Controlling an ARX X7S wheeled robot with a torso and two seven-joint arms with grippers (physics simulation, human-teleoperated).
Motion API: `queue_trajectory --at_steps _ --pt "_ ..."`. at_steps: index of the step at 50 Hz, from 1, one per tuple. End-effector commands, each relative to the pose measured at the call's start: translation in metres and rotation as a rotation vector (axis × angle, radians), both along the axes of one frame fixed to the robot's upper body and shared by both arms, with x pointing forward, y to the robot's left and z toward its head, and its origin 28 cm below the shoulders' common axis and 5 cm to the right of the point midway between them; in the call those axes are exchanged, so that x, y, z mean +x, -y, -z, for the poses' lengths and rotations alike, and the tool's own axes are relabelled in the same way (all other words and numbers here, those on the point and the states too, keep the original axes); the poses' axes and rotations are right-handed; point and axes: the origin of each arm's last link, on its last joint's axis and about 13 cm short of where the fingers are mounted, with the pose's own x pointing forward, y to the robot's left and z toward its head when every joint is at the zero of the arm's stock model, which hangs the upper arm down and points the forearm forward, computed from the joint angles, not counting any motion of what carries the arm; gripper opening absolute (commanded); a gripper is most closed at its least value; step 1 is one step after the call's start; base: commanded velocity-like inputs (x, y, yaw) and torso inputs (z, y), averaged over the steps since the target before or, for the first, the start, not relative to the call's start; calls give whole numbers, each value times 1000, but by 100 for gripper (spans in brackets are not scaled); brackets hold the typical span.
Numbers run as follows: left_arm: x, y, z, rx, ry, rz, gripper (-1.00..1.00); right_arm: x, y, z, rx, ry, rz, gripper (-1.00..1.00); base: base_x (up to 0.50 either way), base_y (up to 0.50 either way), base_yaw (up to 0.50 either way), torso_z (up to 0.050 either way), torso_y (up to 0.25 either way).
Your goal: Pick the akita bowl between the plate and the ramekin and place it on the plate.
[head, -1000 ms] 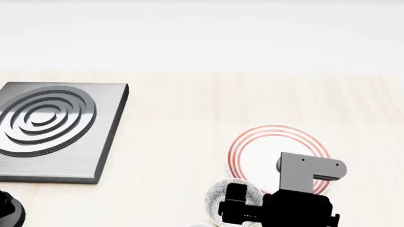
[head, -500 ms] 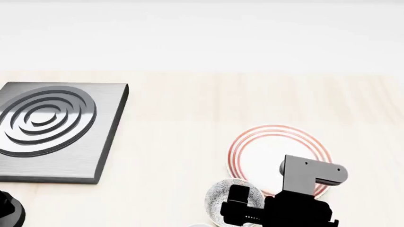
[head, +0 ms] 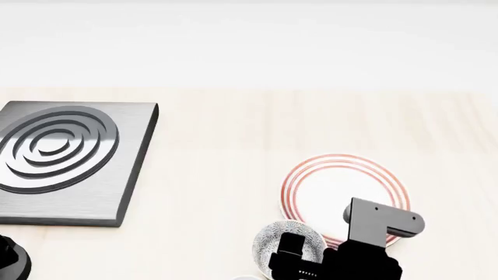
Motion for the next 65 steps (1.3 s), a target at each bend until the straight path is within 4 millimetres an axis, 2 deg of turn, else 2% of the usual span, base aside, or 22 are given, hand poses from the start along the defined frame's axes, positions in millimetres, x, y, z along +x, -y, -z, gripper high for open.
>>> queue_trajectory --at_steps 1,34,35,43,58,65 --pt "0 2 1 -3 5 5 100 0 -1 2 32 -1 1 100 0 0 0 0 0" --pt "-1 2 0 -4 4 6 100 -2 -3 5 42 -30 -37 100 0 0 0 0 0" --pt "-1 2 0 -4 4 7 100 -2 -3 5 40 -27 -30 -100 0 0 0 0 0" --pt "0 2 1 -3 4 4 100 -2 -4 2 49 -32 9 -100 0 0 0 0 0" --pt "1 2 1 -4 4 2 100 -3 -8 -8 19 63 -22 -100 0 0 0 0 0" --pt "0 2 2 -3 3 4 100 -1 -9 -24 20 120 -17 -100 0 0 0 0 0"
